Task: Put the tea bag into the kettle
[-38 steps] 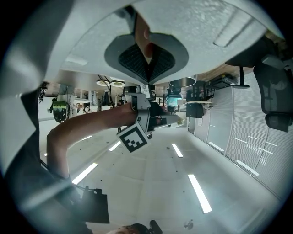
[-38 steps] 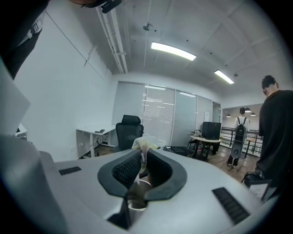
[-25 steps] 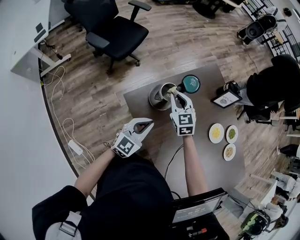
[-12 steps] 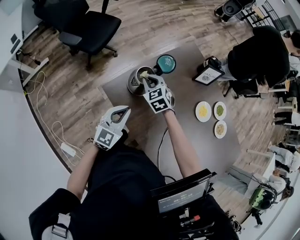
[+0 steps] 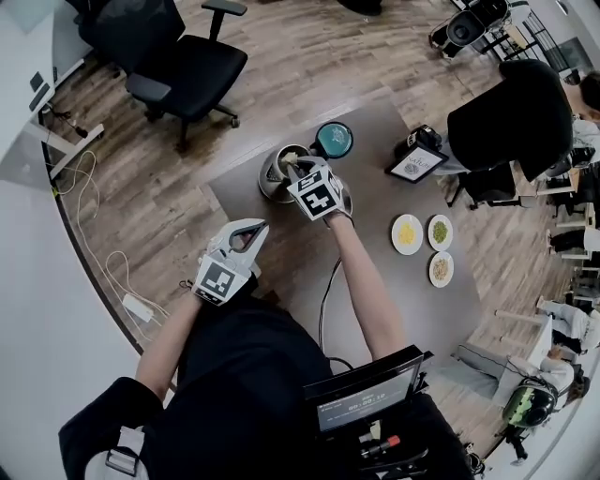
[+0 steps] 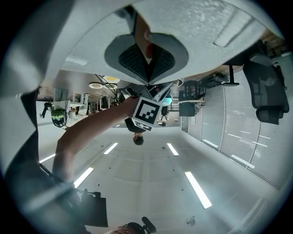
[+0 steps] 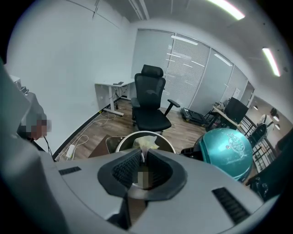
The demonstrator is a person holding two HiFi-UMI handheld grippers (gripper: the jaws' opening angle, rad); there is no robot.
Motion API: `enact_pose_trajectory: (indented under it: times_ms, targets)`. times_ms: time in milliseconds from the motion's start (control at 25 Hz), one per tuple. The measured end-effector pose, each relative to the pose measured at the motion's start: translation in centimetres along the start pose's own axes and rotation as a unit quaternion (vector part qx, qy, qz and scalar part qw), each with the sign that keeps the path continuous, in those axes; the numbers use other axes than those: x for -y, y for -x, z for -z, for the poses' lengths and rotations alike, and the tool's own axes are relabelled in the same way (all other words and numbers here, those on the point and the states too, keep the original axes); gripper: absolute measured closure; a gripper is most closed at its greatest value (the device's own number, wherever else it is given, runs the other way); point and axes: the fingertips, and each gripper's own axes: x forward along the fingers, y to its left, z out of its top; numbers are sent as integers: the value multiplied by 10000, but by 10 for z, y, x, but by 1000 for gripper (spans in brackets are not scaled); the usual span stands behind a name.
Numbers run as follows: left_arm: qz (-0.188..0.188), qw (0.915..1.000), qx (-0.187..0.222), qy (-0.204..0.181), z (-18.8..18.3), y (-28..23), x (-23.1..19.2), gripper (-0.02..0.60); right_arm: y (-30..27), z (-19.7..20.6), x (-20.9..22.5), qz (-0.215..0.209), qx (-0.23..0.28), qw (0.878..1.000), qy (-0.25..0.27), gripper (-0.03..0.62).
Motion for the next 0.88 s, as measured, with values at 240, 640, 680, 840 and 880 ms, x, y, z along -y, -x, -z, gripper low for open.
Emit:
enact_pose_trajectory:
  times_ms: [240, 640, 680, 840, 880]
  targets:
    - [-8, 10000, 0, -90, 2, 4, -2, 578, -14, 1, -4, -156, -782, 9968, 68, 556]
    - [-38, 9994, 22, -338, -2, 5, 8, 578, -16, 15, 0, -60, -1622, 9855, 491, 556]
    - [-58, 9994, 22, -333, -2, 7, 8, 578, -16, 14, 0, -58, -1582, 9862, 479, 556]
    - [-113, 9994, 40, -328, -6, 6, 7, 578, -9, 14, 5, -34, -1301, 9910, 306, 556]
    - [-128, 9994, 30, -323, -5, 7, 5, 578, -9, 13, 4, -66, -1211, 9923, 252, 556]
